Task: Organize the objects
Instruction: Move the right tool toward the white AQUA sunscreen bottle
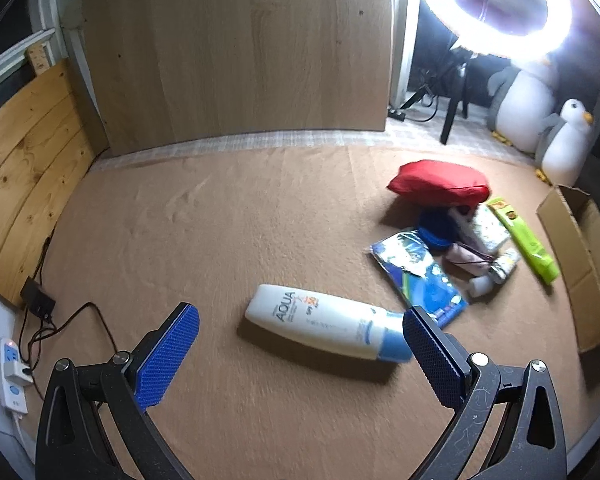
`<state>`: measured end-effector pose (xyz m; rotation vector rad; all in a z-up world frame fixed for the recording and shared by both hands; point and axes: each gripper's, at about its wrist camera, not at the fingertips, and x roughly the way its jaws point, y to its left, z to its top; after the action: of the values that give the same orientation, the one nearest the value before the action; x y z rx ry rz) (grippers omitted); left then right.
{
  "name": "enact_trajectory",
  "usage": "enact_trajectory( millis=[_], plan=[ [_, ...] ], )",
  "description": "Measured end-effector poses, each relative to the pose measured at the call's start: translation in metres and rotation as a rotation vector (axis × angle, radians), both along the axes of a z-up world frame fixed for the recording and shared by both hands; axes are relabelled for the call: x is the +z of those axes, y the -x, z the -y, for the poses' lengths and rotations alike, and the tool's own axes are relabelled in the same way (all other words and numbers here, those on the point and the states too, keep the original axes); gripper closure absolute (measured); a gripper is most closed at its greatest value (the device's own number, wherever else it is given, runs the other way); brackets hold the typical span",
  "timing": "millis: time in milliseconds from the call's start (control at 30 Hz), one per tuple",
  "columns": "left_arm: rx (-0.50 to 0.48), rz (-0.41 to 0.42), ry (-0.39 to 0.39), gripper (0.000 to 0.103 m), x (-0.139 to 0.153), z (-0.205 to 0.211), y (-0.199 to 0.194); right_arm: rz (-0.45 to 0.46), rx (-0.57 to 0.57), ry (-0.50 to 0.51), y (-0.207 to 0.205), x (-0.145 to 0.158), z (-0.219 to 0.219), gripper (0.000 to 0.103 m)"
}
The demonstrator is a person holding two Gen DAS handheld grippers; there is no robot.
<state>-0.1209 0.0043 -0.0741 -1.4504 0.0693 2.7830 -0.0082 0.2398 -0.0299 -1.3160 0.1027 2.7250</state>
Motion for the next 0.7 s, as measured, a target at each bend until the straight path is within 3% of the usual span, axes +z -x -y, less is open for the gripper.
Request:
enact_trajectory(
  millis=[400, 700],
  plan=[
    [0.03, 0.085, 0.048, 0.0, -0.047, 0.001, 0.053, 0.032, -0.049, 0.0, -0.009, -0.008, -0.015, 0.001],
    [0.008, 0.107, 0.031, 0.0, -0.075, 0.002, 0.056, 0.05, -0.06, 0.003, -0.012, -0.011, -0.018, 0.001]
  ],
)
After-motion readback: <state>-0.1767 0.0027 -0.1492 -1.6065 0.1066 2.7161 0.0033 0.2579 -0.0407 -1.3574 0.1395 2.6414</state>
